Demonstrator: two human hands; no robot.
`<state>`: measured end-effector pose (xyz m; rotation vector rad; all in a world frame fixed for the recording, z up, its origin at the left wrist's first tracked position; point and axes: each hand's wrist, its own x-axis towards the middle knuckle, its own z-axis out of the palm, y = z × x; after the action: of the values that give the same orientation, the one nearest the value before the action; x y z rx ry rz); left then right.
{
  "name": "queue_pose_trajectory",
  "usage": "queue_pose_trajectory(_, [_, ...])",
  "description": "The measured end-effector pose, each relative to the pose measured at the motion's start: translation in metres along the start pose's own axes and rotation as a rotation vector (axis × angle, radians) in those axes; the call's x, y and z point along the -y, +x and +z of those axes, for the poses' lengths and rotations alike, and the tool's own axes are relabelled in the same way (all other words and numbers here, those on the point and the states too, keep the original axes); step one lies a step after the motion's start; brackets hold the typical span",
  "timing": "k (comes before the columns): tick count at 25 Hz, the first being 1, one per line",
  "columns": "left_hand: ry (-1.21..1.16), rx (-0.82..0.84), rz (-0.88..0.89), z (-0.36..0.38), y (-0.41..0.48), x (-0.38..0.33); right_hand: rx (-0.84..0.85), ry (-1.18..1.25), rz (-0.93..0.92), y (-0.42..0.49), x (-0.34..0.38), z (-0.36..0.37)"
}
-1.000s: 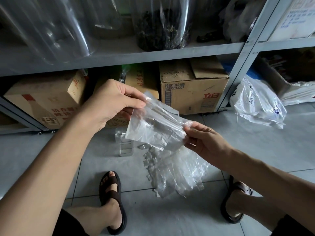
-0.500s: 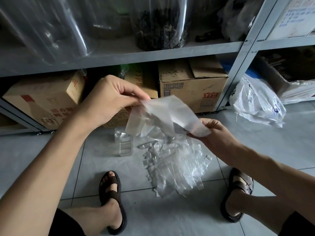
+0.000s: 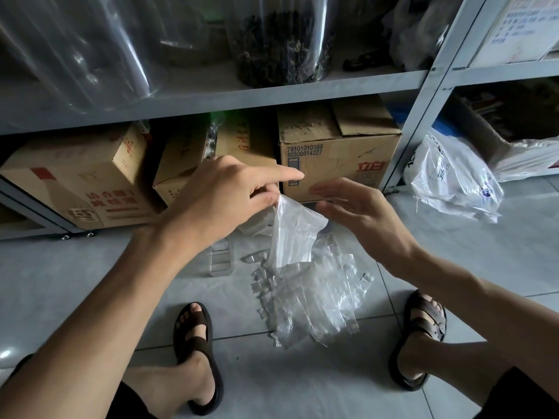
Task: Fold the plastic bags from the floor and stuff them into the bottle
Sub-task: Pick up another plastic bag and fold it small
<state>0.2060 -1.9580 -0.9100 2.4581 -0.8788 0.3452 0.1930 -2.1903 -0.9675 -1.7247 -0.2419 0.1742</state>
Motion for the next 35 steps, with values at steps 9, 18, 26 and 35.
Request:
queue_pose_trajectory(9, [0.022, -0.018, 0.109, 0.009, 0.001, -0.011, 0.011, 0.027, -0.036, 0.004, 0.012, 0.009])
queue_pose_trajectory(18, [-0.227, -0.012, -0.12, 0.009, 0.002, -0.011, -0.051, 0.033, -0.053, 0.003, 0.014, 0.006])
queue_pose_trajectory(26, [-0.157, -0.005, -0.187, 0.012, -0.001, -0.011, -0.14, 0.067, -0.094, 0.003, 0.014, 0.004])
queue_pose_trajectory(35, [-0.05, 0.008, -0.051, 0.017, -0.001, -0.015, -0.081, 0.009, -0.124, 0.003, 0.022, 0.004])
